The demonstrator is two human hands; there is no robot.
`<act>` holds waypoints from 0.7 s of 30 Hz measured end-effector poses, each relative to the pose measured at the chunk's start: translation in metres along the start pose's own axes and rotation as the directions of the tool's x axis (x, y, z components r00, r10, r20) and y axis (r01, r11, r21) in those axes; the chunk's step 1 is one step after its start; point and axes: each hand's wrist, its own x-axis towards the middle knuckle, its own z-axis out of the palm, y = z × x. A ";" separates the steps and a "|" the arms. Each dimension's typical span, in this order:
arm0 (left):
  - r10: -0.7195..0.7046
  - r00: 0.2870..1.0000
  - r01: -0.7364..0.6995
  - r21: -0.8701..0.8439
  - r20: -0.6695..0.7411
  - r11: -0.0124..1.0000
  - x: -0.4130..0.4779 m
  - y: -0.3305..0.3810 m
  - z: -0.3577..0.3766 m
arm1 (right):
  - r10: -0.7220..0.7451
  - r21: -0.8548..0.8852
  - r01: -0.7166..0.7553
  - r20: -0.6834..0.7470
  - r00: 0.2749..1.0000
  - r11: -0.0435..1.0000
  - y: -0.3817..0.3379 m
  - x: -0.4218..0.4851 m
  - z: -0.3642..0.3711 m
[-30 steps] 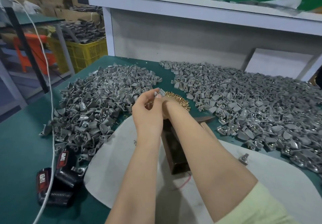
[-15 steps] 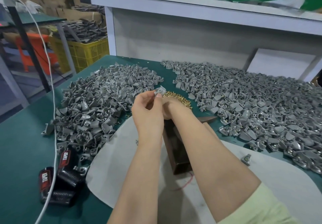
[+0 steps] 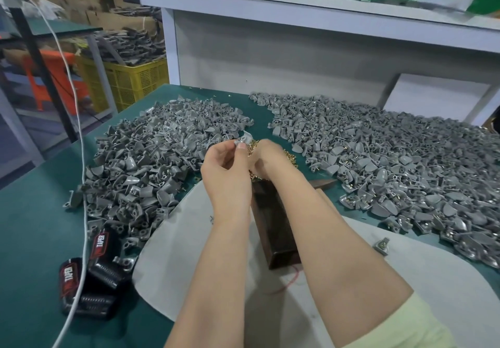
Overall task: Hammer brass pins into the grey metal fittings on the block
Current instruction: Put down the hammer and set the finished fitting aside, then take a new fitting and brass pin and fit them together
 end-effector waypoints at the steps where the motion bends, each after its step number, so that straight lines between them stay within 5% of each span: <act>1: 0.007 1.000 -0.007 0.017 0.014 1.000 0.000 0.000 0.000 | -0.026 -0.045 0.023 -0.063 0.998 0.999 -0.002 -0.001 -0.006; 7: 0.060 0.954 -0.148 0.285 0.294 0.947 -0.004 -0.001 0.001 | -0.097 0.283 0.149 -0.190 0.977 0.947 0.016 -0.043 -0.055; 12: -0.027 0.873 -0.357 0.677 0.486 0.644 -0.018 -0.001 0.006 | -0.110 0.351 0.155 -0.145 0.983 0.923 0.042 -0.092 -0.079; 17: -0.109 0.842 -0.430 0.779 0.529 0.456 -0.023 0.001 0.006 | -0.131 0.251 0.173 -0.177 0.975 0.952 0.059 -0.108 -0.071; 21: -0.118 0.838 -0.439 0.787 0.533 0.434 -0.023 0.002 0.005 | -0.234 -0.099 0.217 -0.230 0.945 0.971 0.062 -0.109 -0.064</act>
